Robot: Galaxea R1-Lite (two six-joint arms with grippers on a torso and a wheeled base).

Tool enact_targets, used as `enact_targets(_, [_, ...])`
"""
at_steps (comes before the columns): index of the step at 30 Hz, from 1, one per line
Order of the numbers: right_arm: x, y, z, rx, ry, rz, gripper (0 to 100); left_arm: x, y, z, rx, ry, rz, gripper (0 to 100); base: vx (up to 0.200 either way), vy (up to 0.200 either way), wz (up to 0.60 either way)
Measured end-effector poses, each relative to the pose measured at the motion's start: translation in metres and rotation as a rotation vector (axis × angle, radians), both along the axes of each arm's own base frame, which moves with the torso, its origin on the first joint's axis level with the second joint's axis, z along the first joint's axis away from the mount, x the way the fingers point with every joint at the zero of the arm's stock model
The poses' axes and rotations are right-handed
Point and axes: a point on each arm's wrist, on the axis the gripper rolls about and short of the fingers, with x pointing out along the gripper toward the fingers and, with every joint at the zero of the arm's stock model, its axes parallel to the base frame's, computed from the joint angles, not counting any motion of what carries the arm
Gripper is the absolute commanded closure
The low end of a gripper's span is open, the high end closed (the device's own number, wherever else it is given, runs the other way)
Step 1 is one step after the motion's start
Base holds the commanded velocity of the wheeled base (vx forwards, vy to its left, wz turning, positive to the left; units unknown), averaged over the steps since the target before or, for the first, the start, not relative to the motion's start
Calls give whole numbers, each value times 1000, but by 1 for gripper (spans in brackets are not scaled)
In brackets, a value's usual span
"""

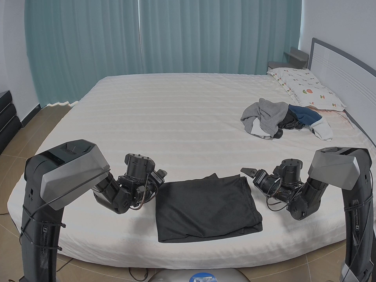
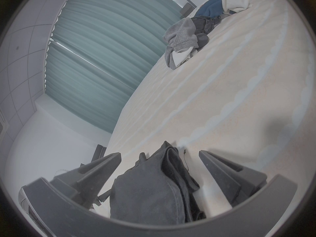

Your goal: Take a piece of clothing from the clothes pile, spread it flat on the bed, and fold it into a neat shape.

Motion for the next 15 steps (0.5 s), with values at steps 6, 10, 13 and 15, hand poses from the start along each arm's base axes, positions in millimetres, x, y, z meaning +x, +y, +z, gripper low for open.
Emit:
enact_targets(6, [-13, -4, 6, -6, 26, -2, 0, 9, -5, 3, -14, -32, -2, 0, 0, 0, 0])
enact_targets(10, [-23, -5, 15, -13, 42, 3, 0, 11, -8, -1, -8, -32, -10, 100, 0, 0, 0])
enact_targets(13, [-31, -1, 19, -24, 64, 19, 0, 12, -9, -3, -2, -32, -12, 100, 0, 0, 0])
enact_targets(15, [-38, 2, 21, -39, 78, 37, 0, 12, -9, -5, 1, -30, -11, 100, 0, 0, 0])
